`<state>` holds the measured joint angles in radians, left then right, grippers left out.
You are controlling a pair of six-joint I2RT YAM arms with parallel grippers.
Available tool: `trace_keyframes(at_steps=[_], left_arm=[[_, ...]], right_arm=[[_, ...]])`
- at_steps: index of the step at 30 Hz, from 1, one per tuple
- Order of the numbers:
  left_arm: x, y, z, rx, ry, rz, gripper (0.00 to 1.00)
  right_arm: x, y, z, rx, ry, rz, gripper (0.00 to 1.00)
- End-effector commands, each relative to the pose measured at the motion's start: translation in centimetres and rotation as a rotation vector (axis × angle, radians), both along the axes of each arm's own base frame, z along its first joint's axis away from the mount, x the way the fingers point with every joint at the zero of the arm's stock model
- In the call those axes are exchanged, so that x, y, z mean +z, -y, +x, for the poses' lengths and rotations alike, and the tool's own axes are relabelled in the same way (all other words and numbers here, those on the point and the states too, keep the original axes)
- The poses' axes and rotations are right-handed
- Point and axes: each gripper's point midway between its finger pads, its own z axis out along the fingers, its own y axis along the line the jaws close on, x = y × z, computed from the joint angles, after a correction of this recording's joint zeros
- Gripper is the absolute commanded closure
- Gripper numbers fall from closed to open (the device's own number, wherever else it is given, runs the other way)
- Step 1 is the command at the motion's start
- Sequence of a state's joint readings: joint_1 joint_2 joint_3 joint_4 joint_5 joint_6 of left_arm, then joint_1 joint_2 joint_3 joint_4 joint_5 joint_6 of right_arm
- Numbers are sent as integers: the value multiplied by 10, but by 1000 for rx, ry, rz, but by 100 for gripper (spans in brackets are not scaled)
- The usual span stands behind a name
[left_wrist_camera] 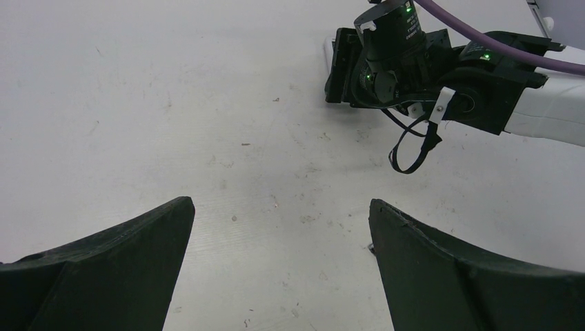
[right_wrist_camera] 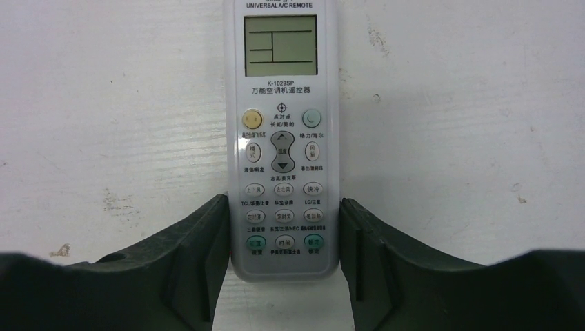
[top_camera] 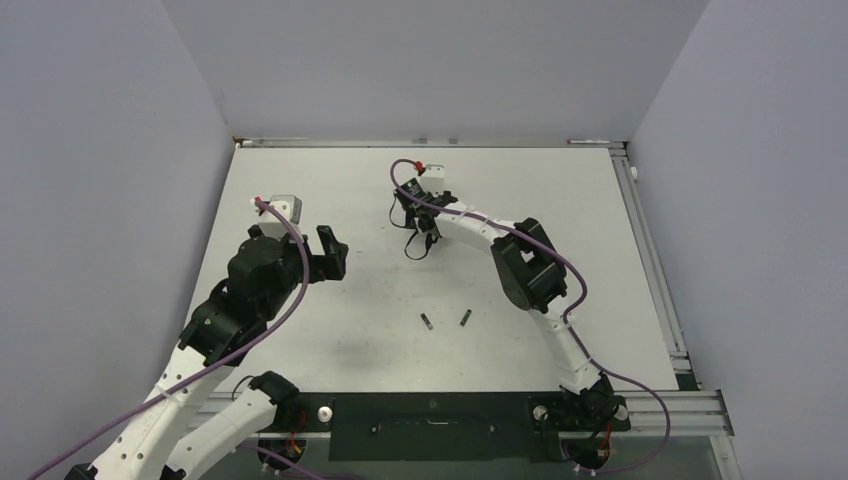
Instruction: Load the batteries into the remote control
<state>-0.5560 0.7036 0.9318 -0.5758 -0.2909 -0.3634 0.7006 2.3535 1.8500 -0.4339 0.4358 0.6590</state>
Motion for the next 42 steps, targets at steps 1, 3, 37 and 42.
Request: trace_keyframes(at_steps=[1, 3, 37, 42], left_arm=[[11, 2, 4, 2, 37, -31, 4], [9, 1, 4, 6, 34, -28, 4], [-1, 38, -1, -186, 2, -66, 4], [0, 52, -9, -272, 3, -105, 4]], right_arm=[[7, -7, 3, 30, -10, 27, 80], [17, -10, 3, 42, -1, 46, 91], [148, 10, -178, 690, 46, 237, 92], [158, 14, -220, 832, 48, 245, 92]])
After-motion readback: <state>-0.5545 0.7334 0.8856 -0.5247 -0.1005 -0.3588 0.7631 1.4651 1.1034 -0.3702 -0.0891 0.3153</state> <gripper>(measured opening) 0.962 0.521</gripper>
